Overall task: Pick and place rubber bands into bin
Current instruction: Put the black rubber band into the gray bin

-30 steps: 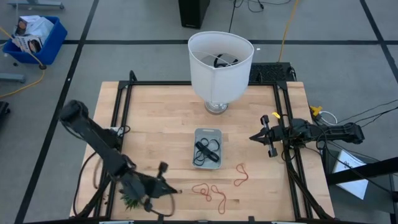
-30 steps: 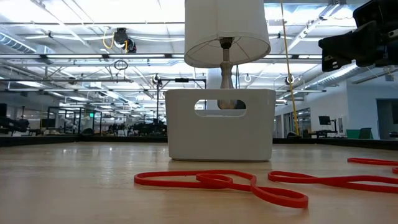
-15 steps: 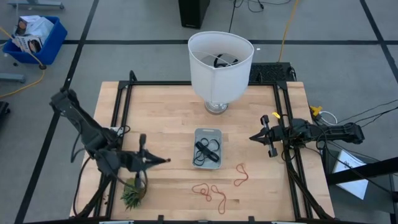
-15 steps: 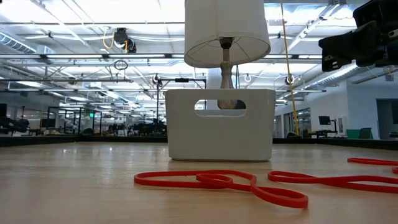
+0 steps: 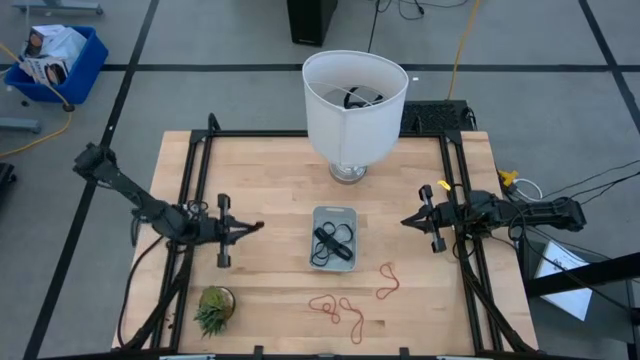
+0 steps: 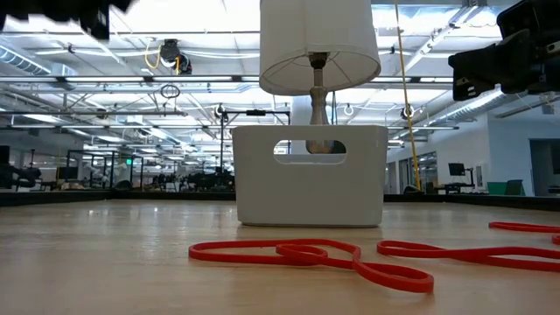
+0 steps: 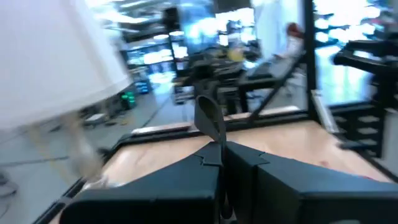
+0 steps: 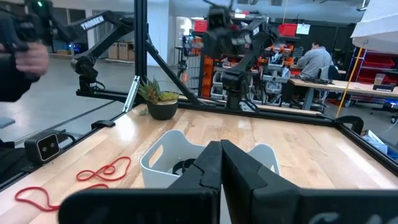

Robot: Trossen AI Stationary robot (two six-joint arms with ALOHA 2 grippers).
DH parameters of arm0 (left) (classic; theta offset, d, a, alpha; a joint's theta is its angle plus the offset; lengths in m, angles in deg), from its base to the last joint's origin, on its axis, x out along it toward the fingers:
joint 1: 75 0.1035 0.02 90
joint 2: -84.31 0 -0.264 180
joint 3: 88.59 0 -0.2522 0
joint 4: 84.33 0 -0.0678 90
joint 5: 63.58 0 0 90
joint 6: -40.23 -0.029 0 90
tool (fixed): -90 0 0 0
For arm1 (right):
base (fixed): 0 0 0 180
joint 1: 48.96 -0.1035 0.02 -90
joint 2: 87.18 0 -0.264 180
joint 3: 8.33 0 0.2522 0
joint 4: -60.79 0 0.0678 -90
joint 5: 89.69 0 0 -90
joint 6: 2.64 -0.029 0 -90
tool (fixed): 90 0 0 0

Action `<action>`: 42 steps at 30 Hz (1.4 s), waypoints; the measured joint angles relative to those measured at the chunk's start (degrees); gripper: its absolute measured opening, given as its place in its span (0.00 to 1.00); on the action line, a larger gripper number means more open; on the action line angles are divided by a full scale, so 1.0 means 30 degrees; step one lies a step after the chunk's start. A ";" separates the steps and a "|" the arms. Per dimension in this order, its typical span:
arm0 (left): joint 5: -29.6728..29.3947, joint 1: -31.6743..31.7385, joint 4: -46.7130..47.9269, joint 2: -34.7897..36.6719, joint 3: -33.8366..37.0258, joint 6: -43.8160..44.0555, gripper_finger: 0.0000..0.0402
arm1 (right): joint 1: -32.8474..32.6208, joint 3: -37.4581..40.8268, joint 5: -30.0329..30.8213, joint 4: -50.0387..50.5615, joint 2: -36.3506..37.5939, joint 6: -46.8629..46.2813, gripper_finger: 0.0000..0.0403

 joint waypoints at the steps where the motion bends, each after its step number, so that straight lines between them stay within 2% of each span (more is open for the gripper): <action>1: 0.0035 0.0449 -0.0703 -0.0010 0.0568 0.0335 0.02 | 0.0000 0.0000 0.0000 0.0000 -0.0003 0.0000 0.00; 5: 0.1565 0.2521 -0.2659 -0.0200 0.2130 0.1780 0.02 | 0.0000 0.0004 0.0000 0.0000 -0.0003 0.0000 0.00; 11: 0.4906 0.4493 -0.4239 -0.0337 0.2832 0.1594 0.02 | 0.0000 0.0007 0.0000 0.0000 -0.0001 0.0000 0.00; 16: 0.5428 0.5922 -0.3479 -0.0673 0.2095 0.3269 0.01 | 0.0000 0.0007 0.0000 -0.0007 0.0001 0.0011 0.00; 21: 0.6047 0.7183 0.0561 -0.3096 -0.1210 0.4570 0.01 | 0.0000 0.0007 0.0000 -0.0022 -0.0003 0.0094 0.00; 29: 0.8291 0.7930 0.4611 -1.0059 -0.8577 0.2485 0.01 | 0.0000 0.0007 0.0000 -0.0073 -0.0003 0.0076 0.00; 35: 1.1521 0.8608 0.7748 -1.5708 -1.3130 0.2240 0.01 | 0.0000 0.0007 0.0000 -0.0077 0.0002 0.0208 0.00; 42: 1.2596 0.9224 1.0933 -2.0869 -1.7428 0.1666 0.01 | 0.0000 0.0007 0.0000 -0.0041 -0.0003 0.0350 0.00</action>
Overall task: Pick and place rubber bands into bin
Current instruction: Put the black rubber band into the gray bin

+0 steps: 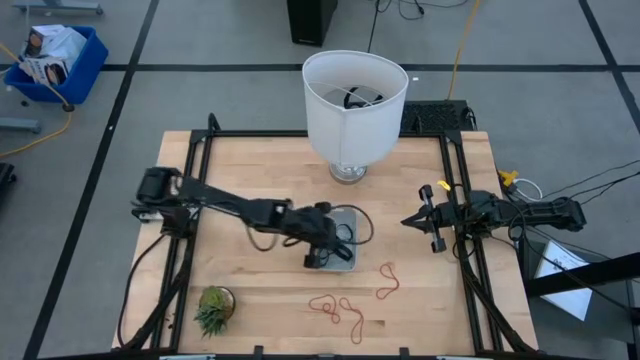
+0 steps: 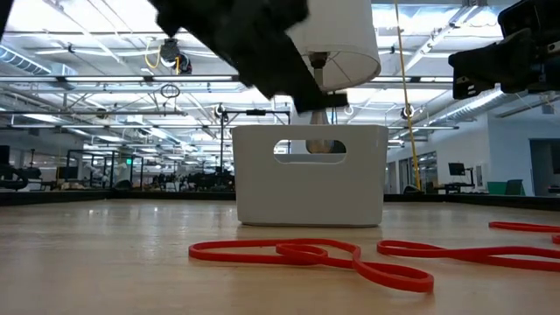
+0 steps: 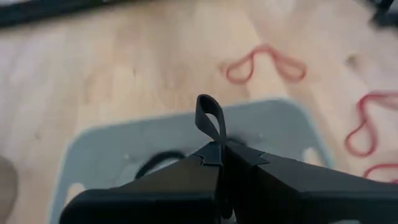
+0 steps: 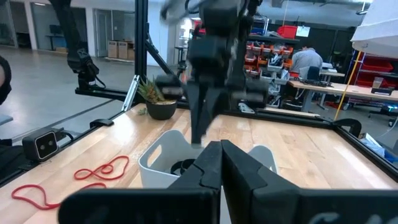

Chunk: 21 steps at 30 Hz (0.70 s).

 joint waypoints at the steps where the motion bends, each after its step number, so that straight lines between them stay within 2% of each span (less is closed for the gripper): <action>1: 0.0011 0.0110 0.0899 -0.0556 -0.0636 -0.0049 0.01 | 0.0000 0.0000 0.0000 0.0001 0.0007 0.0011 0.00; 6: 0.0008 0.0653 0.3908 -0.2626 -0.2836 -0.0357 0.01 | 0.0000 0.0000 0.0000 0.0012 0.0007 0.0153 0.00; 12: 0.0008 0.0855 0.4037 -0.3087 -0.3189 -0.0481 0.02 | 0.0000 0.0000 0.0000 0.0034 0.0007 0.0146 0.00; 16: -0.0072 0.1021 0.4329 -0.3081 -0.3192 0.0117 0.08 | 0.0000 0.0000 0.0000 0.0034 0.0003 0.0148 0.00; 21: -0.0058 0.1039 0.4341 -0.3074 -0.3192 0.0341 0.19 | 0.0004 0.0000 -0.0004 0.0034 0.0000 0.0146 0.00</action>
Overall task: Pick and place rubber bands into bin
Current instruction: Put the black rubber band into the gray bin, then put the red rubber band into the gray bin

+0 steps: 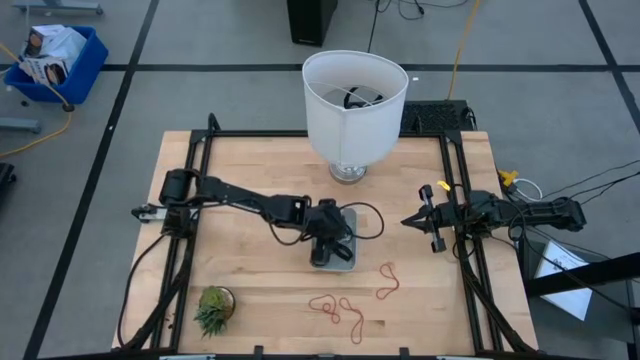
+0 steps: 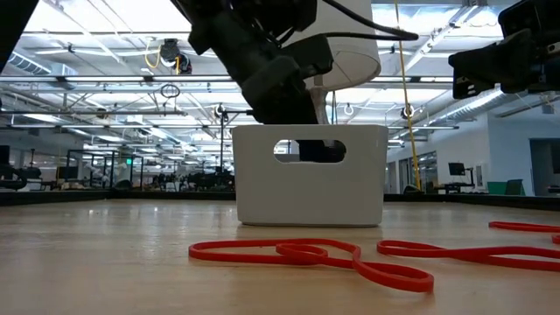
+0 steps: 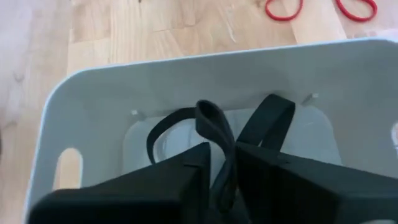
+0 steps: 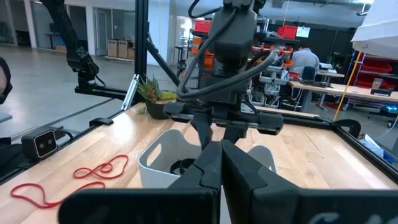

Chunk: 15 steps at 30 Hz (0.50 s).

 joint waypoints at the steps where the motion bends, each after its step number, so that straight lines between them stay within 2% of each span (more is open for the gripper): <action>1: 0.0005 -0.0002 -0.0005 0.0000 0.0000 0.0000 0.22 | -0.0004 0.0000 0.0004 0.0000 0.0006 0.0000 0.00; 7: 0.0029 0.0000 -0.0013 0.0000 0.0000 0.0063 0.44 | -0.0004 0.0000 0.0004 0.0000 0.0004 0.0000 0.00; 10: -0.0118 -0.0009 0.0342 0.0378 0.0015 -0.0830 0.53 | -0.0004 0.0000 0.0003 0.0000 0.0007 -0.0007 0.00; 13: -0.0519 -0.0351 0.0771 0.1848 0.0022 -0.2208 0.56 | -0.0004 0.0000 -0.0004 0.0012 0.0000 -0.0002 0.00; 15: -0.0811 -0.0817 0.0726 0.3208 0.0118 -0.3617 0.51 | -0.0001 0.0000 -0.0011 0.0027 0.0000 -0.0002 0.00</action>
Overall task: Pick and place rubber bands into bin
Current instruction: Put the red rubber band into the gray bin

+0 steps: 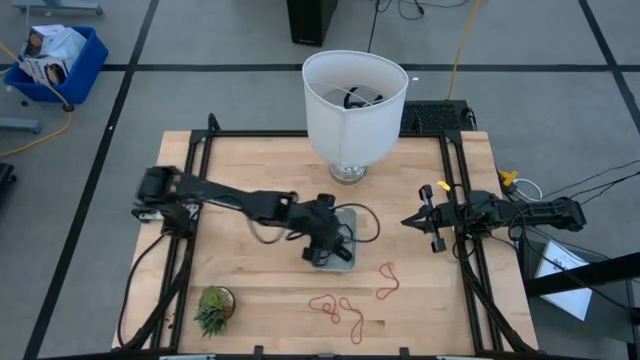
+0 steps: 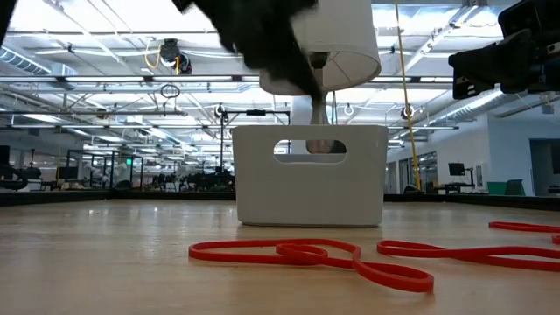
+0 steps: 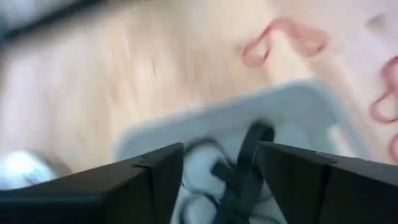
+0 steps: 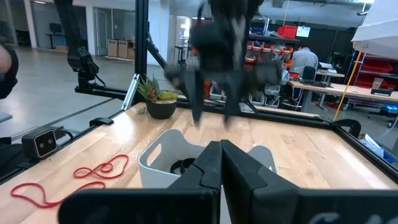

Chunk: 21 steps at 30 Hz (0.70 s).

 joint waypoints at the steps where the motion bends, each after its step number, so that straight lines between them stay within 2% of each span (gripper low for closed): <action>1: -0.0066 -0.0243 -0.0262 0.0843 0.0297 -0.0911 0.47 | -0.0002 0.0000 0.0000 0.0048 0.0000 0.0000 0.00; 4: -0.0071 -0.0681 -0.2154 0.3404 0.1699 -0.2646 0.31 | -0.0002 0.0000 0.0000 0.0140 -0.0015 -0.0005 0.00; 8: 0.0061 0.0092 -0.4300 0.7060 0.4704 -0.1912 0.07 | -0.0017 0.0000 -0.0051 0.0169 -0.0153 -0.0005 0.00; 9: 0.0349 0.0393 -0.4822 0.7884 0.5772 -0.1349 0.04 | -0.0036 0.0000 -0.0051 0.0118 -0.0223 -0.0005 0.00; 11: 0.1041 0.0884 -0.6346 0.9308 0.8154 0.0103 0.03 | -0.0053 0.0000 -0.0078 0.0326 -0.0333 -0.0026 0.00; 15: 0.1190 0.0995 -1.0863 1.1277 1.3327 0.1615 0.02 | -0.0053 0.0000 -0.0561 0.0685 -0.0671 -0.0308 0.00; 21: 0.1196 0.0467 -2.0018 1.1924 1.9278 0.2507 0.01 | -0.0053 0.0000 -0.0532 0.0847 -0.1263 -0.0482 0.00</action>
